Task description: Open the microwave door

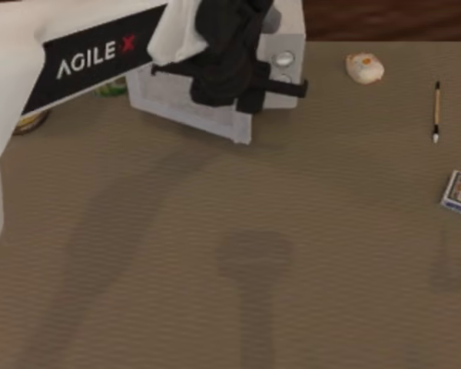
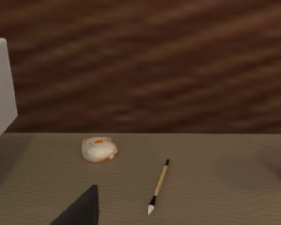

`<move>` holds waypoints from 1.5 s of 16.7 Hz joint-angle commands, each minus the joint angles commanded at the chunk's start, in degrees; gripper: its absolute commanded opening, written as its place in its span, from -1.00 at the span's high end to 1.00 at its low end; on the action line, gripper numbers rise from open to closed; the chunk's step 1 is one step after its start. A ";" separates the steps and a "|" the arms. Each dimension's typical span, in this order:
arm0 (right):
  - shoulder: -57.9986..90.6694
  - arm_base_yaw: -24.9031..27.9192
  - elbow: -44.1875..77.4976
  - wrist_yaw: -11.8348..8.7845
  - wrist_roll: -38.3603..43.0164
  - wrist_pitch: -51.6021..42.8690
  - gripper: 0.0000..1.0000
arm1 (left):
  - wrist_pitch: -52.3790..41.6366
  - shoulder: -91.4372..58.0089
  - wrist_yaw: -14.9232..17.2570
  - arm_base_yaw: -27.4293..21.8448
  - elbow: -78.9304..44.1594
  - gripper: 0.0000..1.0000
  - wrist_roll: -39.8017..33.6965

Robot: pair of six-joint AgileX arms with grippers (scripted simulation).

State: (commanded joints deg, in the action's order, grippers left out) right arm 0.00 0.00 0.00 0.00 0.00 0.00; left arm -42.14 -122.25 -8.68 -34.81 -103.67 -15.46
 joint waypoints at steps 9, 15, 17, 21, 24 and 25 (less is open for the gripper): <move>0.00 0.00 0.00 0.00 0.00 0.00 -1.00 | 1.69 2.31 1.34 0.64 3.66 1.00 2.78; 0.00 0.00 0.00 0.00 0.00 0.00 -1.00 | 1.69 2.31 1.34 0.64 3.66 1.00 2.78; 0.00 0.00 0.00 0.00 0.00 0.00 -1.00 | 1.69 2.31 1.34 0.64 3.66 1.00 2.78; 0.00 0.00 0.00 0.00 0.00 0.00 -1.00 | 1.69 2.31 1.34 0.64 3.66 1.00 2.78; 0.00 0.00 0.00 0.00 0.00 0.00 -1.00 | 1.69 2.31 1.34 0.64 3.66 1.00 2.78; 0.00 0.00 0.00 0.00 0.00 0.00 -1.00 | 1.69 2.31 1.34 0.64 3.66 1.00 2.78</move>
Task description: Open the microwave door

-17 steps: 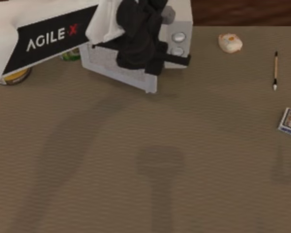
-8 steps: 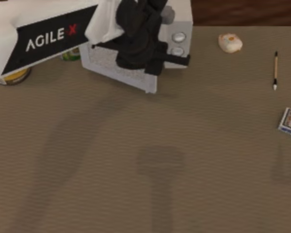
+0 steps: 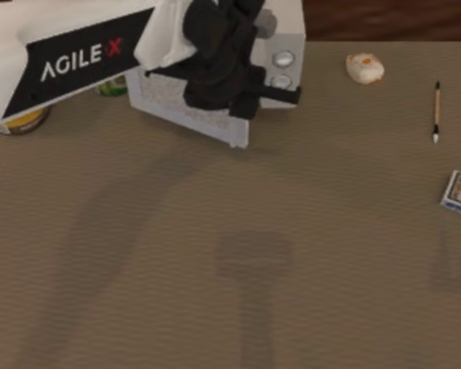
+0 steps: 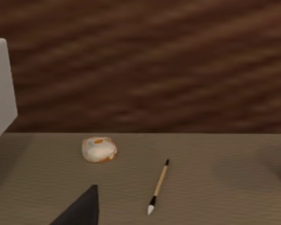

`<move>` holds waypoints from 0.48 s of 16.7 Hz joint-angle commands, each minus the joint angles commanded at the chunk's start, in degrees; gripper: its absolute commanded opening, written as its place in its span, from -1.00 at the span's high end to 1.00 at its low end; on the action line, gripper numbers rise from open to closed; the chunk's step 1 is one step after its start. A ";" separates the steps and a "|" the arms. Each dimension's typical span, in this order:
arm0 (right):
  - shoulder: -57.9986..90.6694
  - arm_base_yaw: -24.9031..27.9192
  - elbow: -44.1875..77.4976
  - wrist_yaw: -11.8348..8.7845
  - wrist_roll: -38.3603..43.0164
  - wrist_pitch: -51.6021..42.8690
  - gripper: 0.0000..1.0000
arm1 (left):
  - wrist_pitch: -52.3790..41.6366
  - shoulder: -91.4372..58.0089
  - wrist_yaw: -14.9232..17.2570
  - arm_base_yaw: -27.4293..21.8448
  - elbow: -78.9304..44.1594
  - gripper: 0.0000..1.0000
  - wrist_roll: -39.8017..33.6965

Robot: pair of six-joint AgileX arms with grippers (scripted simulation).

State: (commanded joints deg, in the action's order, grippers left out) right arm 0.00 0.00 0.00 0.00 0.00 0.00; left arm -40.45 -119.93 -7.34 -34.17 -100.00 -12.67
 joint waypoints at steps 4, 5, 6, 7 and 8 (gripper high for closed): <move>0.00 0.00 0.00 0.00 0.00 0.00 -1.00 | -0.01 -0.19 0.33 -0.39 0.16 1.00 -0.24; 0.00 0.00 0.00 0.00 0.00 0.00 -1.00 | 0.10 -0.03 0.43 -0.34 0.34 1.00 -0.03; 0.00 0.00 0.00 0.00 0.00 0.00 -1.00 | 0.45 0.53 0.77 -0.15 1.00 1.00 0.67; 0.00 0.00 0.00 0.00 0.00 0.00 -1.00 | 0.94 1.32 1.29 0.15 2.07 1.00 1.74; 0.00 0.00 0.00 0.00 0.00 0.00 -1.00 | 1.50 2.23 1.92 0.50 3.36 1.00 2.99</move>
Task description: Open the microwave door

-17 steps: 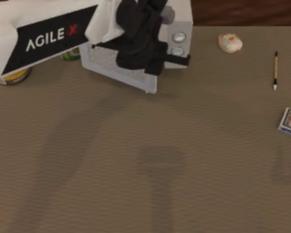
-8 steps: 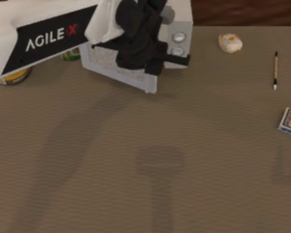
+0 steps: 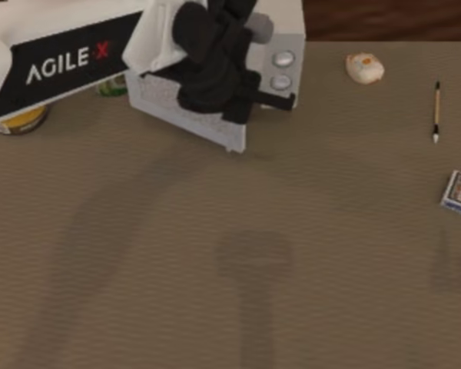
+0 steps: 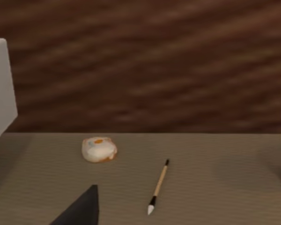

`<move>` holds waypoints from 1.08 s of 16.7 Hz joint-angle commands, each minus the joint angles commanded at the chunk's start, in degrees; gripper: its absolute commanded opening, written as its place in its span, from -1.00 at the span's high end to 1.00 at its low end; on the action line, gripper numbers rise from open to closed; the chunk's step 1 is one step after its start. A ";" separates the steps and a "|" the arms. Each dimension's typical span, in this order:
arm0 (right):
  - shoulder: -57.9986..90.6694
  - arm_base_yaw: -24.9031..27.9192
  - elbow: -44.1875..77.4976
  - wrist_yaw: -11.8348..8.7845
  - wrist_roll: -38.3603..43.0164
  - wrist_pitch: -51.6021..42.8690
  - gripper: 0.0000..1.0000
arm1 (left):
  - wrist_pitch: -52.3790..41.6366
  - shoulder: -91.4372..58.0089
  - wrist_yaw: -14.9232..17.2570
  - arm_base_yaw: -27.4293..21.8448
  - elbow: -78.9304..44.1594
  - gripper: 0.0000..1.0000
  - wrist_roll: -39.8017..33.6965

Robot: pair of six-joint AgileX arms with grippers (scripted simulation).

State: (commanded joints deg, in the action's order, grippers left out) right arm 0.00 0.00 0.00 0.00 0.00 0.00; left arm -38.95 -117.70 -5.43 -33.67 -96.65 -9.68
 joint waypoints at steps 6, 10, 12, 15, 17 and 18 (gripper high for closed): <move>0.00 0.00 0.00 0.00 0.00 0.00 -1.00 | 1.64 2.70 2.02 1.07 4.06 1.00 3.95; 0.00 0.00 0.00 0.00 0.00 0.00 -1.00 | 1.64 2.70 2.02 1.07 4.06 1.00 3.95; 0.00 0.00 0.00 0.00 0.00 0.00 -1.00 | 1.64 2.70 2.02 1.07 4.06 1.00 3.95; 0.00 0.00 0.00 0.00 0.00 0.00 -1.00 | 1.64 2.70 2.02 1.07 4.06 1.00 3.95; 0.00 0.00 0.00 0.00 0.00 0.00 -1.00 | 1.64 2.70 2.02 1.07 4.06 1.00 3.95; 0.00 0.00 0.00 0.00 0.00 0.00 -1.00 | 1.64 2.70 2.02 1.07 4.06 1.00 3.95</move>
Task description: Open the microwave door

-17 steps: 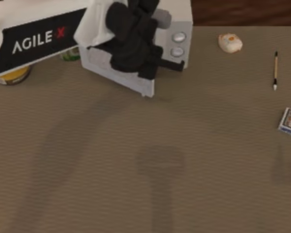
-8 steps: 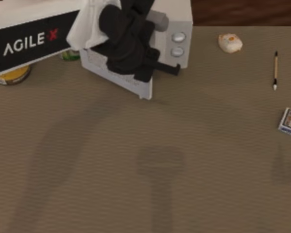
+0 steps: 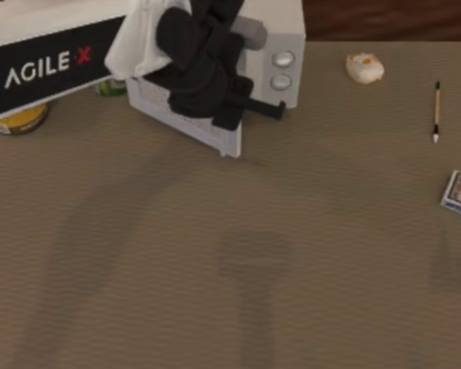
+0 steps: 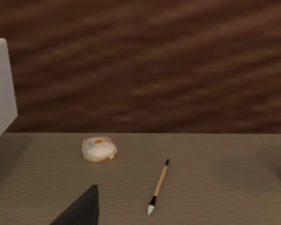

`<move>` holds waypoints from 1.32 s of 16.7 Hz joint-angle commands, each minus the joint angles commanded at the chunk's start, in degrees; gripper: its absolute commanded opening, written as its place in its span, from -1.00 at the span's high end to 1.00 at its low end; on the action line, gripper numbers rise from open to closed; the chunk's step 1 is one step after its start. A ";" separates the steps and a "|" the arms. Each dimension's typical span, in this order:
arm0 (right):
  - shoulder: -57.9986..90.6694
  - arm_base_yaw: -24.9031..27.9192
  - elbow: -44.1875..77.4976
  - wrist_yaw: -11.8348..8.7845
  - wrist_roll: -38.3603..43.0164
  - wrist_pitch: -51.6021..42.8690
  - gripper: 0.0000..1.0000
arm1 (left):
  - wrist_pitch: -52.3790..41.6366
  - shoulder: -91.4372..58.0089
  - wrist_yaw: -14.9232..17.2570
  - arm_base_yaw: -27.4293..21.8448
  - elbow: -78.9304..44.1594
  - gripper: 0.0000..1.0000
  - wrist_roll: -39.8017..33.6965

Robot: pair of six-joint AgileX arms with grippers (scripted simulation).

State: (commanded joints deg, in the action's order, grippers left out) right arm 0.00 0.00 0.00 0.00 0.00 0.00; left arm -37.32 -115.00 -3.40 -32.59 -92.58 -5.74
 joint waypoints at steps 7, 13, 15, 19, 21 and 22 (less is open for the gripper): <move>0.00 0.00 0.00 0.00 0.00 0.00 -1.00 | 0.00 0.00 0.00 0.00 0.00 1.00 0.00; 0.00 0.00 0.00 0.00 0.00 0.00 -1.00 | 0.30 0.41 0.86 -0.06 0.83 1.00 0.70; 0.00 0.00 0.00 0.00 0.00 0.00 -1.00 | 0.93 1.86 2.07 0.73 2.70 1.00 3.12; 0.00 0.00 0.00 0.00 0.00 0.00 -1.00 | 1.96 4.38 4.41 2.14 6.18 1.00 7.58; 0.00 0.00 0.00 0.00 0.00 0.00 -1.00 | 1.99 4.45 4.49 2.18 6.29 1.00 7.71; 0.00 0.00 0.00 0.00 0.00 0.00 -1.00 | 1.99 4.45 4.49 2.18 6.29 1.00 7.71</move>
State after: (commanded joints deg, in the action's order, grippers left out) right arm 0.00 0.00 0.00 0.00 0.00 0.00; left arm -35.33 -110.55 1.08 -30.41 -86.29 1.97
